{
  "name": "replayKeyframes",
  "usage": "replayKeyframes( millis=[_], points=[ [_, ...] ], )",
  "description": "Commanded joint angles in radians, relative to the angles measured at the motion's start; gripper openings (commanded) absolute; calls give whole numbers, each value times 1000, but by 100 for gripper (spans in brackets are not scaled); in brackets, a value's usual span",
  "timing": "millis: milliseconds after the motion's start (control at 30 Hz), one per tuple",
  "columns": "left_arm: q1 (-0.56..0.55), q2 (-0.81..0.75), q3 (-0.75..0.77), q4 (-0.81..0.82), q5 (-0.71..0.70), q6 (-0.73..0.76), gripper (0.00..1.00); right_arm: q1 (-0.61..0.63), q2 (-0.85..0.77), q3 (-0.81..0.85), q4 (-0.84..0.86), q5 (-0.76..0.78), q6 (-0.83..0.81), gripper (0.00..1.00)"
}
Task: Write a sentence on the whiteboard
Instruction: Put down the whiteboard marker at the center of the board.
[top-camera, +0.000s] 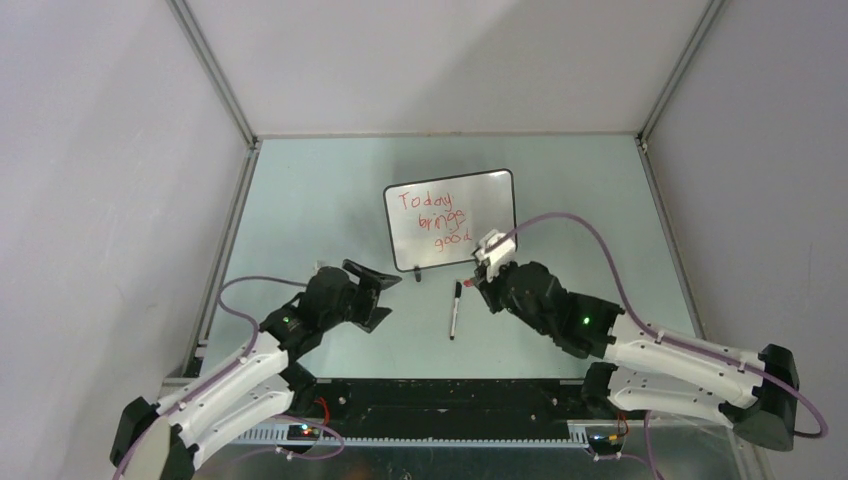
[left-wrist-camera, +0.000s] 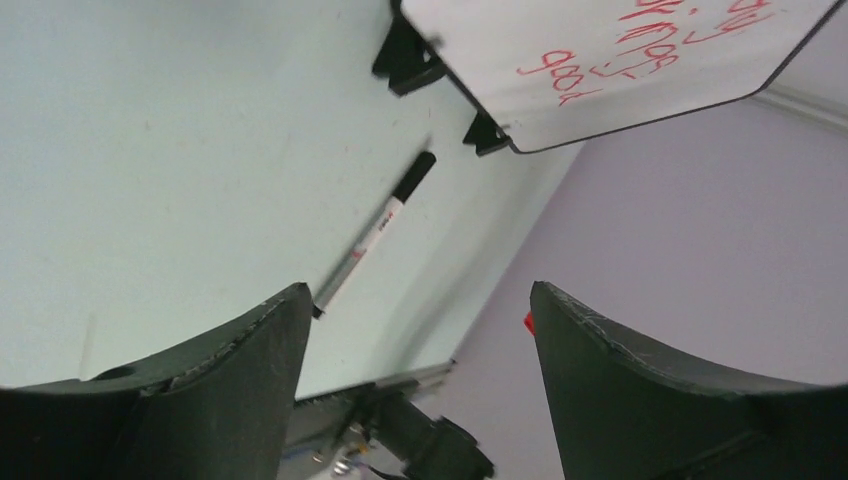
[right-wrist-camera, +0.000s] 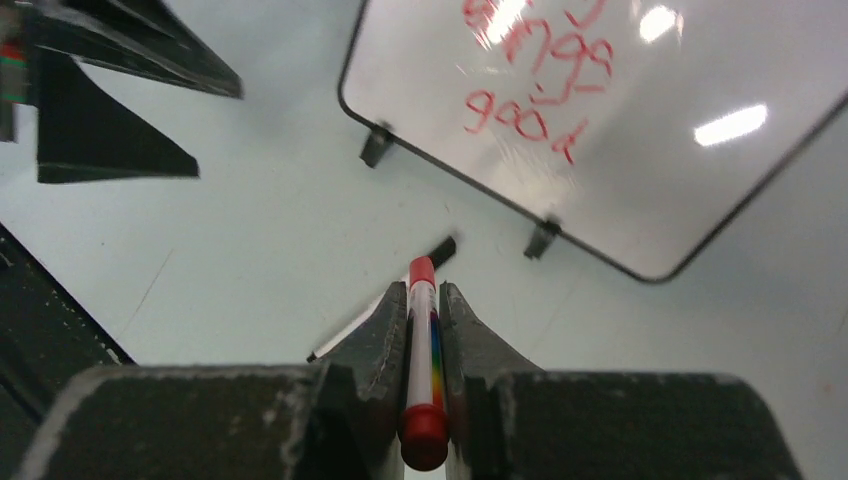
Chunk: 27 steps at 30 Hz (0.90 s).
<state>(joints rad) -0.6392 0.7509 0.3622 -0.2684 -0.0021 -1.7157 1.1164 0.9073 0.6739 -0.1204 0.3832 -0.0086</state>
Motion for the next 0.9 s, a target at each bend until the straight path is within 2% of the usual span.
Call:
replayKeyframes(
  millis=[0, 100, 167, 367, 600, 700, 800, 867],
  points=[
    [38, -44, 106, -39, -89, 439, 85, -54, 33, 149, -474, -16, 249, 0],
    [39, -47, 183, -158, -168, 645, 86, -52, 37, 146, -507, 5, 292, 0],
    [39, -55, 226, -219, -210, 706, 86, -51, 44, 123, -500, 19, 309, 0],
    [42, -103, 250, -257, -248, 779, 87, -16, 173, 9, -400, 64, 376, 0],
    [41, -134, 238, -284, -314, 808, 87, 25, 301, 28, -367, 94, 429, 0],
    [42, -138, 242, -302, -333, 824, 87, 21, 294, 37, -394, 97, 439, 0],
    [41, -146, 248, -313, -359, 851, 87, -14, 192, 34, -400, 65, 444, 0],
    [41, -150, 251, -310, -378, 870, 87, -67, 102, 17, -376, -10, 444, 0]
  ],
)
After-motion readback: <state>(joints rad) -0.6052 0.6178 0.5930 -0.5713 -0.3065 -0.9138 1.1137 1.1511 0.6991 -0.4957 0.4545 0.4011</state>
